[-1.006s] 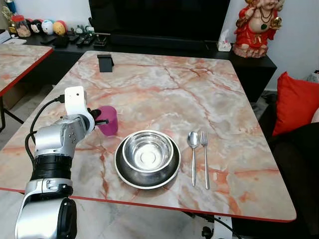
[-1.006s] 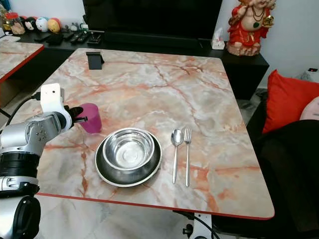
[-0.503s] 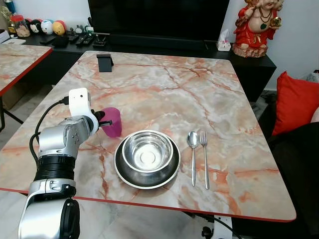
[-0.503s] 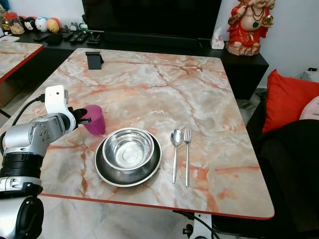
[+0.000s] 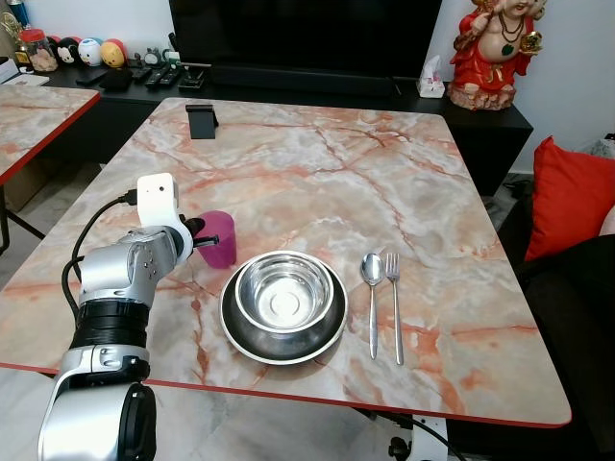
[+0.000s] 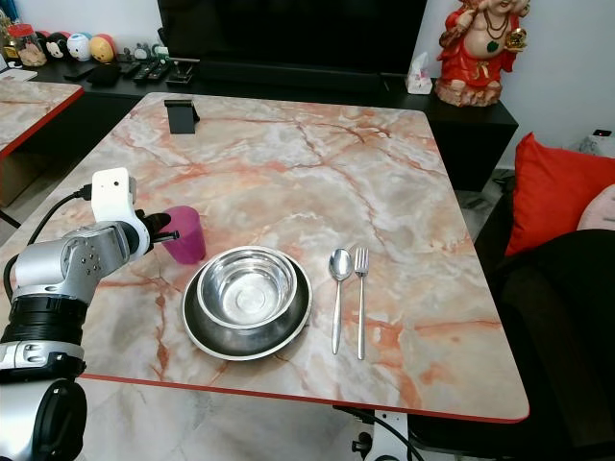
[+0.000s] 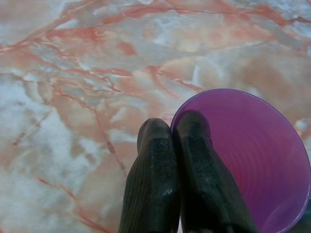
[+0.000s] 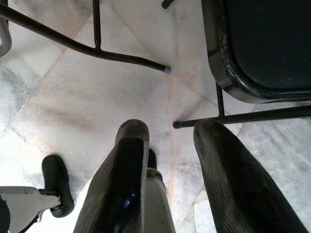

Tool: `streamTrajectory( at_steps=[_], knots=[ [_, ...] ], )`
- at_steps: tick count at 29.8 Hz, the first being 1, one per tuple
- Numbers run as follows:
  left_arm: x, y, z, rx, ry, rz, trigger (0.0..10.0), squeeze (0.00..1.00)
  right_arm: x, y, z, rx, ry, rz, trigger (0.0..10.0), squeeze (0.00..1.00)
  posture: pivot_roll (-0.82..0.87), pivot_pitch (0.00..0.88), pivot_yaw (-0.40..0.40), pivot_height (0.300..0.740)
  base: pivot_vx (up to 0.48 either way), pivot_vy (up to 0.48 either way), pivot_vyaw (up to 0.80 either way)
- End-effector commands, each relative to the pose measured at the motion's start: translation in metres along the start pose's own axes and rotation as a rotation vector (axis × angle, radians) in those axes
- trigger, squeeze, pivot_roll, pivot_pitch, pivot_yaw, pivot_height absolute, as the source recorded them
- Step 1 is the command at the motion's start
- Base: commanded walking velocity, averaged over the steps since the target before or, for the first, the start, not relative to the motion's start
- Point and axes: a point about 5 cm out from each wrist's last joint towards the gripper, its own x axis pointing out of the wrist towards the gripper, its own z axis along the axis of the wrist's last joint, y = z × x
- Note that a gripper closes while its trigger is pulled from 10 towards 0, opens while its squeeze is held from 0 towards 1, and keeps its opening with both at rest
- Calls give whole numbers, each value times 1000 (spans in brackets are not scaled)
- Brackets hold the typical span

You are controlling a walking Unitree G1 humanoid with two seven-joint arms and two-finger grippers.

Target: Setting the table

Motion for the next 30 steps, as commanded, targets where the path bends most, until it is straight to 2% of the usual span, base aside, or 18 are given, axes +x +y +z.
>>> streamTrajectory(
  at_steps=[1, 14, 16, 21, 23, 24, 30],
  knots=[
    [1, 0, -3, 15, 9, 12, 10000, 0, 0, -1, 0, 3, 7, -6, 10000, 0, 70, 0, -42, 731, 0, 0, 0],
    [2, 2, -4, 30, 5, 28, 10000, 0, 0, 0, -1, 4, 7, -6, 10000, 0, 71, 0, -44, 731, 0, 0, 0],
    [2, 2, -4, 29, 7, 28, 10000, 39, 0, 0, -1, 4, 8, -7, 10000, 0, 71, 0, -44, 731, 0, 0, 0],
    [2, 2, -4, 27, 7, 29, 10000, 39, 0, 0, 0, 4, 7, -5, 10000, 0, 68, 0, -42, 731, 0, 0, 0],
    [2, 3, -4, 27, 7, 30, 10000, 51, 0, 0, 0, 4, 7, -5, 10000, 0, 68, 0, -43, 731, 0, 0, 0],
    [2, 3, -4, 27, 6, 30, 10000, 102, 0, 0, 0, 5, 6, -6, 10000, 0, 68, 0, -43, 731, 0, 0, 0],
    [2, 4, -4, 25, 5, 31, 10000, 165, 0, 0, 0, 4, 7, -6, 10000, 0, 70, 0, -43, 731, 0, 0, 0]
  ],
)
